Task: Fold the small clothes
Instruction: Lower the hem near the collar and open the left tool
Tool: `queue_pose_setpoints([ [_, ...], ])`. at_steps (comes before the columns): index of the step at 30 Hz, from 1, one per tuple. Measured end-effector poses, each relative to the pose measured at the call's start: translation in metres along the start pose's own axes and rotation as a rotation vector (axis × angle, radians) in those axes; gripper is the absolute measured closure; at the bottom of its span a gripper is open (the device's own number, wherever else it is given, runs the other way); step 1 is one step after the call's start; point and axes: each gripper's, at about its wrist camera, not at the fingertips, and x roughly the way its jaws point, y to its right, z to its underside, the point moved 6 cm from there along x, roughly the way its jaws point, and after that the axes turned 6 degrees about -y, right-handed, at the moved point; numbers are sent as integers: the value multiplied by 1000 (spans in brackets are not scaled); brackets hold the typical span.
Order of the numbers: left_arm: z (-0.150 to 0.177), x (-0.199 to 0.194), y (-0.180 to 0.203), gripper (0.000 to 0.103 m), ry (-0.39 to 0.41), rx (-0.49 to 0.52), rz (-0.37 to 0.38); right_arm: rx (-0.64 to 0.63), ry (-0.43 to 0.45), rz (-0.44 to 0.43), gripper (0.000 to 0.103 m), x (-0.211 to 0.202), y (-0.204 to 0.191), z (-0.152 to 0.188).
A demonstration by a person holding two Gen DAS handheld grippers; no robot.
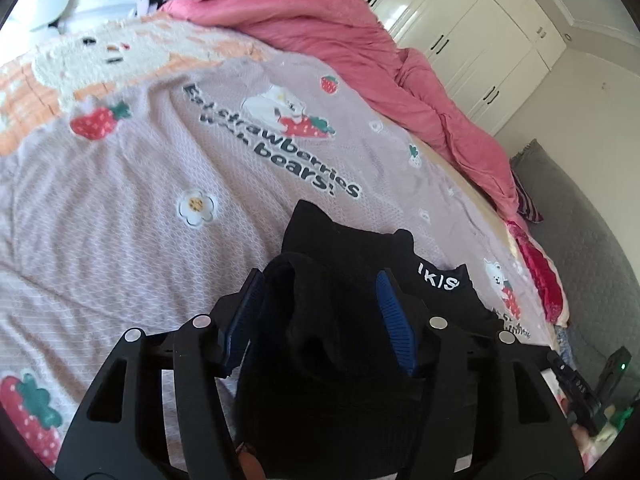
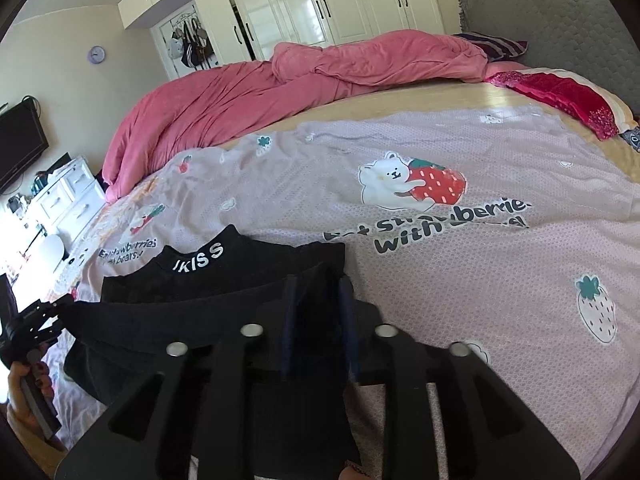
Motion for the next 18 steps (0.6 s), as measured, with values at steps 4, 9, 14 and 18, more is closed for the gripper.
queue_pose_setpoints([
  [4,3,-16,10,51,57,83,-55,3,20,9,62,-8,-2,5],
  [9,12,-33,41,62,132,216,-85,-78,86,43,62,-32,-21,13],
  [14,33,-29,80,84,90,332,-17,-170,10,-3,86,-31,-47,31],
  [18,58,-7,91,91,-26,378,9,-251,-63,-25,92,-21,-68,50],
])
